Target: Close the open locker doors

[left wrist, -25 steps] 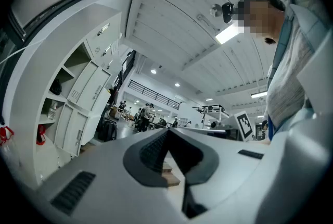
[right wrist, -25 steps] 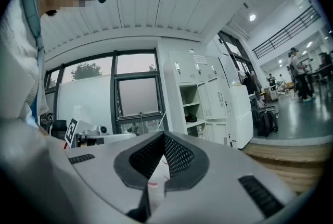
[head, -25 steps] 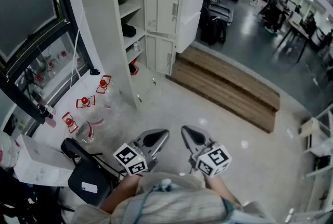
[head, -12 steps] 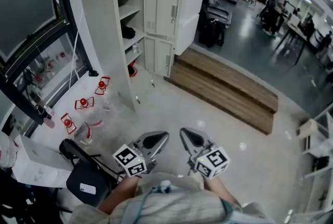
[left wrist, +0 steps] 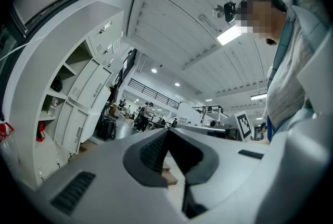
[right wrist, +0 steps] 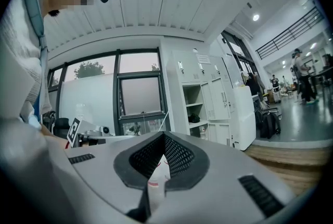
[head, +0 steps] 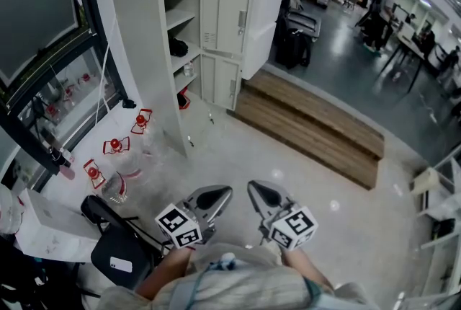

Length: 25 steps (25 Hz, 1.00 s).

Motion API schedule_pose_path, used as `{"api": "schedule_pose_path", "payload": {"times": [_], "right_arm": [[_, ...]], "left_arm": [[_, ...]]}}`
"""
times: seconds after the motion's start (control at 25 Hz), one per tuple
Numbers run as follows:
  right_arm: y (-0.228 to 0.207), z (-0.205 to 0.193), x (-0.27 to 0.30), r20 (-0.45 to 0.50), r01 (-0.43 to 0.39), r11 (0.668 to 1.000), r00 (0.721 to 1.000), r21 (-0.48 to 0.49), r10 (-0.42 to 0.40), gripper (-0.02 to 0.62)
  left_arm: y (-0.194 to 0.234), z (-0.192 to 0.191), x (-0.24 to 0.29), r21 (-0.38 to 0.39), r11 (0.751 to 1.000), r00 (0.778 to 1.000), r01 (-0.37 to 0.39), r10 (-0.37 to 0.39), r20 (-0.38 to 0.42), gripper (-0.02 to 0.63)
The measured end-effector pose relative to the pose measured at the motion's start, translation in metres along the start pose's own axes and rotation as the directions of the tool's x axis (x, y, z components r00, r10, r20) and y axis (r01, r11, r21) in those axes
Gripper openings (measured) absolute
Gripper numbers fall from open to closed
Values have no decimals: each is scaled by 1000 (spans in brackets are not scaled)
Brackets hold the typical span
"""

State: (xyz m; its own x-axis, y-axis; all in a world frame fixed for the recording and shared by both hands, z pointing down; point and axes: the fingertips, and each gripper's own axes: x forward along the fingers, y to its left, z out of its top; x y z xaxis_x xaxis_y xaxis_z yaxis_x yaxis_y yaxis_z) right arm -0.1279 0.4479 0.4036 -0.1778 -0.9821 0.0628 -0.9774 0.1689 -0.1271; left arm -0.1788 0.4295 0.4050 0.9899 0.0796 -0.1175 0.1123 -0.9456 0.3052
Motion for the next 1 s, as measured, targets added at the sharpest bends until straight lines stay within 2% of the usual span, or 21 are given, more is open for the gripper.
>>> {"api": "schedule_pose_path", "payload": {"times": [0.12, 0.28, 0.48, 0.72, 0.92, 1.0], "right_arm": [[8, 1, 4, 16, -39, 999, 999, -2, 39, 3], [14, -9, 16, -30, -101, 994, 995, -40, 100, 3], [3, -12, 35, -61, -132, 991, 990, -21, 131, 3], [-36, -16, 76, -87, -190, 982, 978, -23, 187, 3], [-85, -6, 115, -123, -218, 976, 969, -26, 213, 5], [-111, 4, 130, -111, -223, 974, 970, -38, 218, 5]], "left_arm": [[4, 0, -7, -6, 1000, 1000, -15, 15, 2, 3], [19, -2, -11, -16, 999, 999, -48, 48, 5, 3], [47, 1, -4, -27, 996, 997, -81, 81, 11, 3], [94, 4, 19, -45, 992, 993, -119, 119, -4, 3], [142, 13, 60, -39, 992, 993, -120, 120, -6, 3], [161, 20, 82, -25, 993, 993, -115, 115, -9, 3]]}}
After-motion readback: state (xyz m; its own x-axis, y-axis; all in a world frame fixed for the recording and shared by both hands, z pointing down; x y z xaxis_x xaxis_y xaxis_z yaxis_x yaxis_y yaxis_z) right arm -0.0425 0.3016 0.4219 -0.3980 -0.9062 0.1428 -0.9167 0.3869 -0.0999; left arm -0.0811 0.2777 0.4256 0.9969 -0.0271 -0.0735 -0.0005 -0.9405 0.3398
